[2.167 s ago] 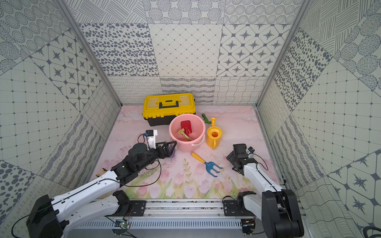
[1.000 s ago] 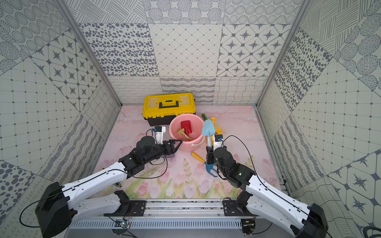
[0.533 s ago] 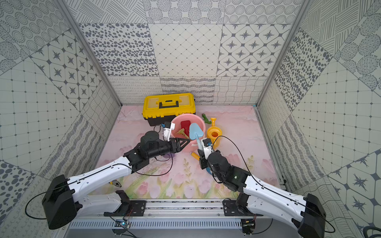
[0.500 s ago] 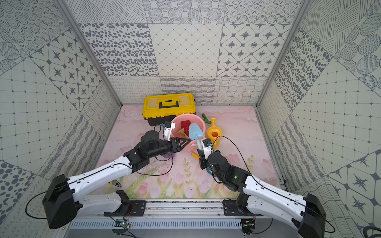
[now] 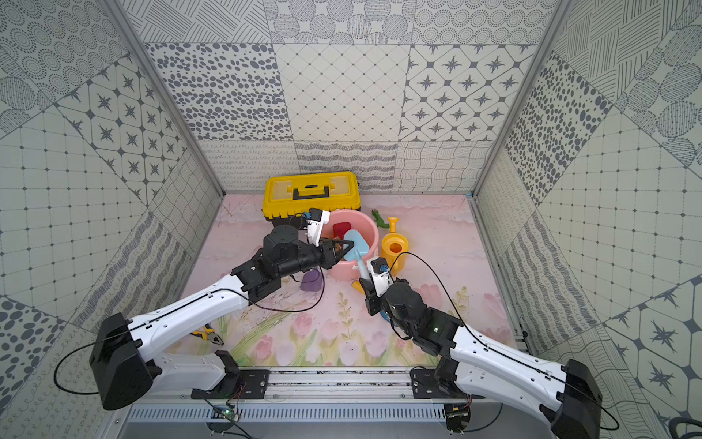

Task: Organize the gardening tools
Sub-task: Pick up the gardening tool from the center of the board.

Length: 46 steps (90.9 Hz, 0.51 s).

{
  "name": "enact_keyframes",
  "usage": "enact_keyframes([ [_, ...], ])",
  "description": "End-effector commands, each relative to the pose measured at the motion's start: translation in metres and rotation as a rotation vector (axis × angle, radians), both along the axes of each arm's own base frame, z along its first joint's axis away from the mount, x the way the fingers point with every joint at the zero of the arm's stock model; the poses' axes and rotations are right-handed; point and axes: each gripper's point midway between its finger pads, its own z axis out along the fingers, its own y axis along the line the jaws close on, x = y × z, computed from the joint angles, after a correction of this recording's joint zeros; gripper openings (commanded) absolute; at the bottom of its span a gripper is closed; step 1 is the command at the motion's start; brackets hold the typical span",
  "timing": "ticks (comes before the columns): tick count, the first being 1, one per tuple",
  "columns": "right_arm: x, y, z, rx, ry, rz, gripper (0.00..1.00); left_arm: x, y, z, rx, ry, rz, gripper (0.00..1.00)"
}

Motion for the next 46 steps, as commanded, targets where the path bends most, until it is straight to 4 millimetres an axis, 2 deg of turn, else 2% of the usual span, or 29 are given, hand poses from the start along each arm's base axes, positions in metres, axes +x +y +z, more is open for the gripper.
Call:
enact_keyframes([
  [1, -0.004, 0.006, 0.009, 0.033, -0.029, 0.038, 0.09, -0.002, -0.007, 0.017, 0.003, -0.062, -0.046, 0.0],
  [7, -0.006, 0.006, 0.012, 0.038, -0.03, 0.042, 0.11, -0.001, -0.008, 0.017, 0.008, -0.063, -0.048, 0.0],
  [10, -0.006, 0.006, 0.013, 0.039, -0.03, 0.043, 0.15, -0.002, -0.008, 0.018, 0.009, -0.065, -0.05, 0.0],
  [12, -0.007, 0.005, 0.014, 0.041, -0.032, 0.04, 0.24, -0.002, -0.008, 0.018, 0.01, -0.068, -0.051, 0.0],
  [16, -0.006, 0.002, 0.015, 0.045, -0.034, 0.027, 0.47, -0.002, -0.007, 0.021, 0.009, -0.079, -0.049, 0.0],
  [20, -0.005, -0.002, 0.017, 0.051, -0.037, 0.007, 0.65, -0.002, -0.005, 0.024, 0.01, -0.093, -0.043, 0.0],
  [23, -0.005, -0.005, 0.019, 0.057, -0.039, -0.005, 0.86, -0.002, -0.003, 0.029, 0.009, -0.107, -0.037, 0.0],
  [25, -0.005, -0.006, 0.02, 0.061, -0.042, -0.011, 0.94, -0.002, -0.002, 0.032, 0.01, -0.116, -0.032, 0.0],
  [29, -0.005, -0.009, 0.021, 0.07, -0.046, -0.02, 0.97, -0.002, 0.0, 0.038, 0.015, -0.138, -0.024, 0.0],
  [46, -0.005, -0.02, 0.029, 0.1, -0.055, -0.06, 0.97, 0.008, 0.01, 0.069, 0.09, -0.288, 0.032, 0.0],
])
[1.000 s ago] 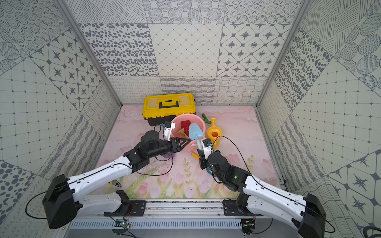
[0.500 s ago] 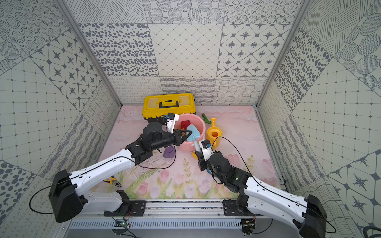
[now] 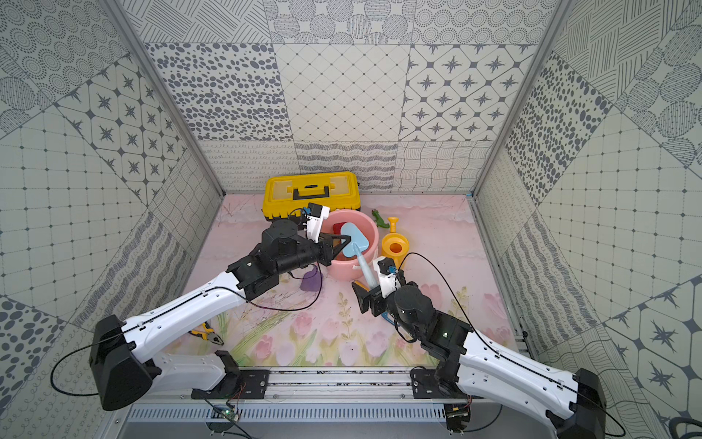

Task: Organize the gardening tools
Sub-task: Pick up the gardening tool from the center of the board, then place the gardening tool in the container.

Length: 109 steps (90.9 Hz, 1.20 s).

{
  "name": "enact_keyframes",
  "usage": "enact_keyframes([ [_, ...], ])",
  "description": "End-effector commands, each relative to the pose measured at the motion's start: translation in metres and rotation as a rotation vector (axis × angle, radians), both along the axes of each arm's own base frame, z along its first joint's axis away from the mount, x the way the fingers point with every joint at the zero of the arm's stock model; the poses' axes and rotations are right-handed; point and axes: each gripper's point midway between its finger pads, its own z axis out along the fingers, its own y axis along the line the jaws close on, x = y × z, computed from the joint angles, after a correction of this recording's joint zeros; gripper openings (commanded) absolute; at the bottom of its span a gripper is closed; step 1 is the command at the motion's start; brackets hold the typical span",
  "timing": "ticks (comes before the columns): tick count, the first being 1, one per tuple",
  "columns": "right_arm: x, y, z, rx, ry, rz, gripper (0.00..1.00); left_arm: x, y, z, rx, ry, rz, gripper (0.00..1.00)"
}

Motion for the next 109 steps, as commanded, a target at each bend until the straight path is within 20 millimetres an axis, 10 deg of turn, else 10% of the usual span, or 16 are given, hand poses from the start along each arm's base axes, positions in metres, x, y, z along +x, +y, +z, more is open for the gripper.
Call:
enact_keyframes([
  [1, 0.001, -0.008, 0.008, 0.041, -0.015, -0.039, 0.97, 0.006, 0.007, 0.047, 0.039, -0.204, 0.027, 0.0],
  [40, 0.001, -0.024, 0.013, 0.054, -0.008, -0.099, 0.97, 0.085, 0.04, 0.073, 0.387, -0.555, 0.251, 0.0],
  [80, 0.005, -0.027, 0.009, 0.04, -0.003, -0.128, 0.97, 0.134, 0.017, -0.028, 0.435, -0.485, 0.112, 0.0],
  [95, 0.005, -0.026, 0.008, 0.037, 0.0, -0.129, 0.97, 0.136, 0.019, -0.054, 0.409, -0.416, 0.107, 0.15],
  [109, 0.004, -0.027, 0.008, 0.037, 0.002, -0.126, 0.97, 0.135, 0.031, -0.053, 0.367, -0.361, 0.185, 0.66],
])
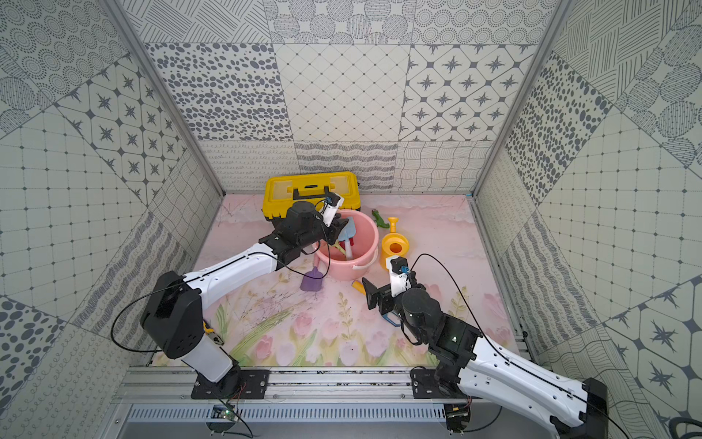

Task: Organize the gardening tools
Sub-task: Place the gardening tool in the container, then pick up the gardening tool from the center of the board.

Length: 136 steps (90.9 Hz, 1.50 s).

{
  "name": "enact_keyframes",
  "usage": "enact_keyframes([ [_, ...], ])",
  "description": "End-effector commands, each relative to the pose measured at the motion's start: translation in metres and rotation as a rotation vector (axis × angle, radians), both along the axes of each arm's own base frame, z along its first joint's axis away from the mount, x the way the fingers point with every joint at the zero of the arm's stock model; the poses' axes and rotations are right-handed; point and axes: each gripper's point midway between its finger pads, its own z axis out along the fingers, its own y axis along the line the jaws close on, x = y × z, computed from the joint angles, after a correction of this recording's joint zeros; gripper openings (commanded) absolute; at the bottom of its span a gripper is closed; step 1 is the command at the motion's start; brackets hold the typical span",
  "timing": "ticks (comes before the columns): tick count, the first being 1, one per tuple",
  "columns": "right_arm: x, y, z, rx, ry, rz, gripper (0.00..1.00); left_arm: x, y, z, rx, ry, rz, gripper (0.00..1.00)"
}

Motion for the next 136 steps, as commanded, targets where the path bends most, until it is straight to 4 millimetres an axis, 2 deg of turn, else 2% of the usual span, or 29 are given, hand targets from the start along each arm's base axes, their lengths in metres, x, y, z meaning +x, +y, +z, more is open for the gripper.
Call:
enact_keyframes([
  [1, 0.001, 0.0, 0.004, 0.019, -0.004, -0.01, 0.97, 0.006, 0.006, 0.029, -0.134, -0.055, 0.044, 0.7],
  [5, 0.0, -0.001, 0.005, 0.022, -0.005, -0.01, 0.97, 0.004, 0.012, 0.035, -0.158, -0.048, 0.075, 0.75],
  [15, -0.001, -0.002, 0.007, 0.028, -0.007, -0.009, 0.97, 0.001, 0.035, 0.05, -0.245, -0.007, 0.206, 0.74],
  [24, -0.002, -0.004, 0.008, 0.033, -0.009, -0.009, 0.97, -0.007, 0.065, 0.052, -0.326, 0.072, 0.377, 0.72],
  [28, -0.002, -0.005, 0.009, 0.037, -0.009, -0.011, 0.97, -0.014, 0.082, 0.046, -0.371, 0.118, 0.469, 0.71],
  [44, -0.004, -0.007, 0.012, 0.05, -0.015, -0.01, 0.97, -0.057, 0.127, 0.011, -0.571, 0.299, 0.683, 0.66],
  [55, -0.004, -0.007, 0.012, 0.051, -0.012, -0.007, 0.97, -0.088, 0.145, -0.026, -0.665, 0.439, 0.78, 0.66],
  [63, -0.004, -0.006, 0.011, 0.049, -0.01, -0.005, 0.97, -0.109, 0.155, -0.062, -0.745, 0.533, 0.852, 0.66],
  [72, -0.004, -0.005, 0.01, 0.047, -0.009, -0.005, 0.97, -0.127, 0.156, -0.095, -0.853, 0.591, 0.883, 0.65],
  [78, -0.003, -0.004, 0.009, 0.041, -0.008, -0.006, 0.97, -0.138, 0.154, -0.109, -0.891, 0.596, 0.894, 0.65],
  [90, -0.001, -0.002, 0.006, 0.029, -0.001, -0.007, 0.97, -0.156, 0.146, -0.135, -0.877, 0.577, 0.926, 0.65],
  [106, 0.0, -0.002, 0.005, 0.023, -0.001, -0.013, 0.97, -0.173, 0.149, -0.174, -0.837, 0.587, 1.017, 0.62],
  [115, 0.0, -0.002, 0.005, 0.026, -0.003, -0.013, 0.97, -0.172, 0.144, -0.184, -0.861, 0.575, 0.999, 0.59],
  [125, 0.0, -0.001, 0.004, 0.022, 0.0, -0.012, 0.97, -0.162, 0.124, -0.182, -0.9, 0.566, 0.903, 0.56],
  [136, 0.0, -0.002, 0.004, 0.018, -0.001, -0.016, 0.97, -0.154, 0.11, -0.192, -0.915, 0.571, 0.861, 0.54],
])
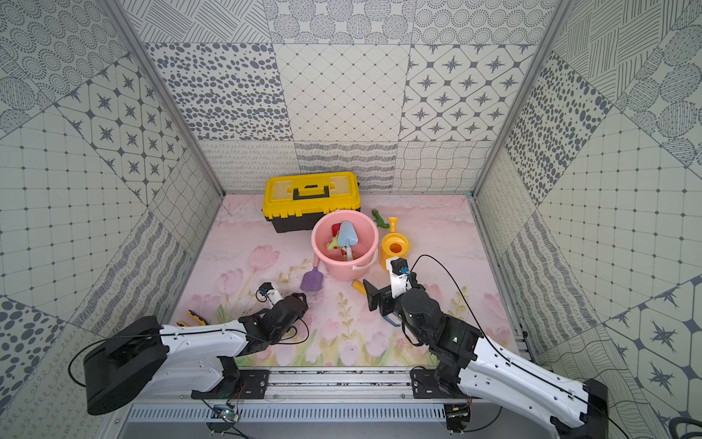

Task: Organize the gardening tools
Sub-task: Pick up the gardening tool from the center of the board.

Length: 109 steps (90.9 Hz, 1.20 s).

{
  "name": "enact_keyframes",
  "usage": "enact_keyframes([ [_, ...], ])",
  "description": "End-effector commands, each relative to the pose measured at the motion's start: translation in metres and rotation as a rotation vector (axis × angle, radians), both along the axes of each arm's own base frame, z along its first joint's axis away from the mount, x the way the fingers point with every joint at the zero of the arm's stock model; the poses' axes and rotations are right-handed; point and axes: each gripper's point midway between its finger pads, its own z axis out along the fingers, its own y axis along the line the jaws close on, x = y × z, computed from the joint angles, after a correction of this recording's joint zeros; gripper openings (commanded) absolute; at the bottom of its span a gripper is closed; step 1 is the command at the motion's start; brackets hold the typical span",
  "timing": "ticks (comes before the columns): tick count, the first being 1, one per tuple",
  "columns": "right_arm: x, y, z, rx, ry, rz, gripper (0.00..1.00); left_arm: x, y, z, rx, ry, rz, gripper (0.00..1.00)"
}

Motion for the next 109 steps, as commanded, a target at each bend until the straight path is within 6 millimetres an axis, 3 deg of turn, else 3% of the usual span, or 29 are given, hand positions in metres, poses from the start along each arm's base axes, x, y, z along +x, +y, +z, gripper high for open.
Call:
enact_keyframes([
  [1, 0.002, 0.001, 0.01, 0.038, -0.02, -0.015, 0.97, 0.023, -0.026, 0.016, -0.187, -0.146, 0.029, 0.53],
  [21, 0.002, 0.001, 0.009, 0.036, -0.019, -0.015, 0.97, 0.037, -0.04, 0.009, -0.237, -0.212, 0.025, 0.45],
  [35, 0.003, 0.002, 0.007, 0.028, -0.016, -0.016, 0.97, 0.044, -0.04, 0.004, -0.258, -0.249, 0.057, 0.32],
  [46, 0.004, 0.002, 0.006, 0.022, -0.016, -0.02, 0.97, 0.046, -0.035, 0.002, -0.277, -0.277, 0.077, 0.14],
  [53, 0.005, 0.003, 0.005, 0.02, -0.013, -0.019, 0.97, 0.046, -0.028, 0.003, -0.277, -0.302, 0.093, 0.06],
  [64, 0.006, 0.006, 0.001, 0.007, -0.006, -0.016, 0.97, 0.042, -0.017, 0.009, -0.266, -0.328, 0.11, 0.0],
  [80, 0.007, 0.008, -0.002, -0.002, 0.0, -0.016, 0.97, 0.03, 0.01, 0.025, -0.216, -0.373, 0.145, 0.0],
  [93, 0.007, 0.008, -0.002, 0.0, -0.001, -0.017, 0.97, 0.026, 0.021, 0.057, -0.212, -0.423, 0.159, 0.0],
  [100, 0.007, 0.008, -0.001, 0.0, -0.001, -0.016, 0.97, 0.02, 0.031, 0.06, -0.15, -0.351, 0.19, 0.0],
  [103, 0.007, 0.008, -0.002, 0.0, -0.001, -0.016, 0.97, 0.019, 0.035, 0.071, -0.139, -0.308, 0.226, 0.0],
  [109, 0.006, 0.007, 0.0, 0.006, -0.003, -0.014, 0.97, 0.004, 0.064, 0.08, 0.047, -0.203, 0.277, 0.0],
])
